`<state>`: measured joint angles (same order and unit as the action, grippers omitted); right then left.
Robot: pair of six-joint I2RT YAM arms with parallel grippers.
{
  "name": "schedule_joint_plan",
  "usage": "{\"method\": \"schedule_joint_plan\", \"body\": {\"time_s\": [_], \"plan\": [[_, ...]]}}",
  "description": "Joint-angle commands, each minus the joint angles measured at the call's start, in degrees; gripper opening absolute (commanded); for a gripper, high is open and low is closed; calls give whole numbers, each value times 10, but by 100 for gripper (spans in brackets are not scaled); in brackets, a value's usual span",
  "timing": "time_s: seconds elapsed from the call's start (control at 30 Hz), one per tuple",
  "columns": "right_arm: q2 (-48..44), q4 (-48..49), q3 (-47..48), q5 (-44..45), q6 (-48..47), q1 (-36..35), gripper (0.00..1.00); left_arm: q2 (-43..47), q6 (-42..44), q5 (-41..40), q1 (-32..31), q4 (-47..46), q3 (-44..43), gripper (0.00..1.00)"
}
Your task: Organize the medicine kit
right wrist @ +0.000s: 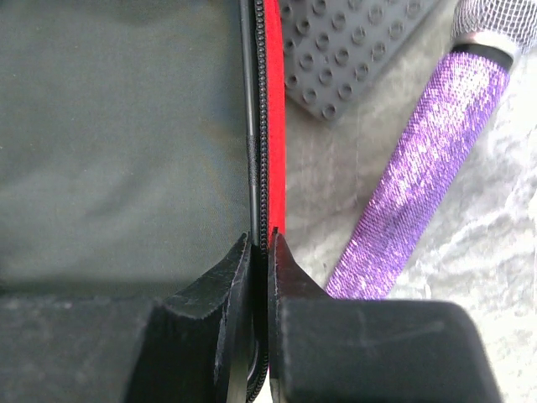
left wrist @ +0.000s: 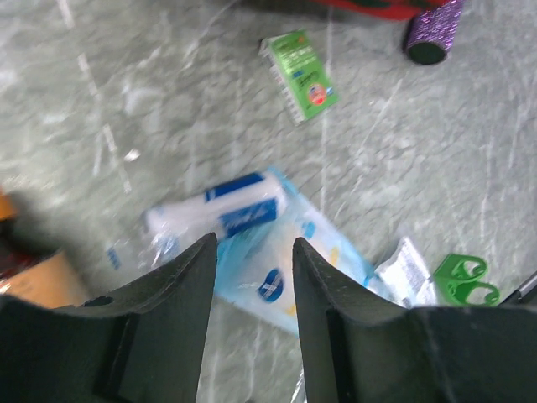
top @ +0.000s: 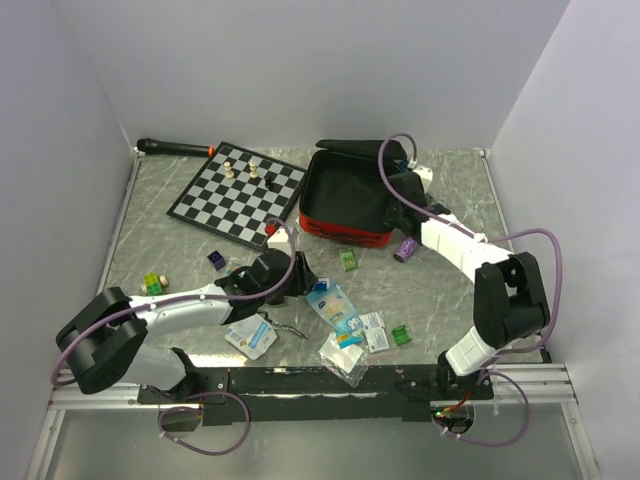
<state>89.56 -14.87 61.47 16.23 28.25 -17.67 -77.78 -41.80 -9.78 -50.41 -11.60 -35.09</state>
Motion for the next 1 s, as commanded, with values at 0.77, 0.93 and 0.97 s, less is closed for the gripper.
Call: {"method": "schedule_joint_plan", "body": {"time_s": [0.77, 0.93, 0.97], "plan": [[33, 8, -25, 9, -12, -37, 0, 55, -3, -23, -3, 17, -2, 49], [10, -20, -47, -21, -20, -47, 0, 76, 0, -32, -3, 38, -5, 50], [7, -27, -50, -22, -20, -49, 0, 79, 1, -36, -4, 42, -8, 50]]}}
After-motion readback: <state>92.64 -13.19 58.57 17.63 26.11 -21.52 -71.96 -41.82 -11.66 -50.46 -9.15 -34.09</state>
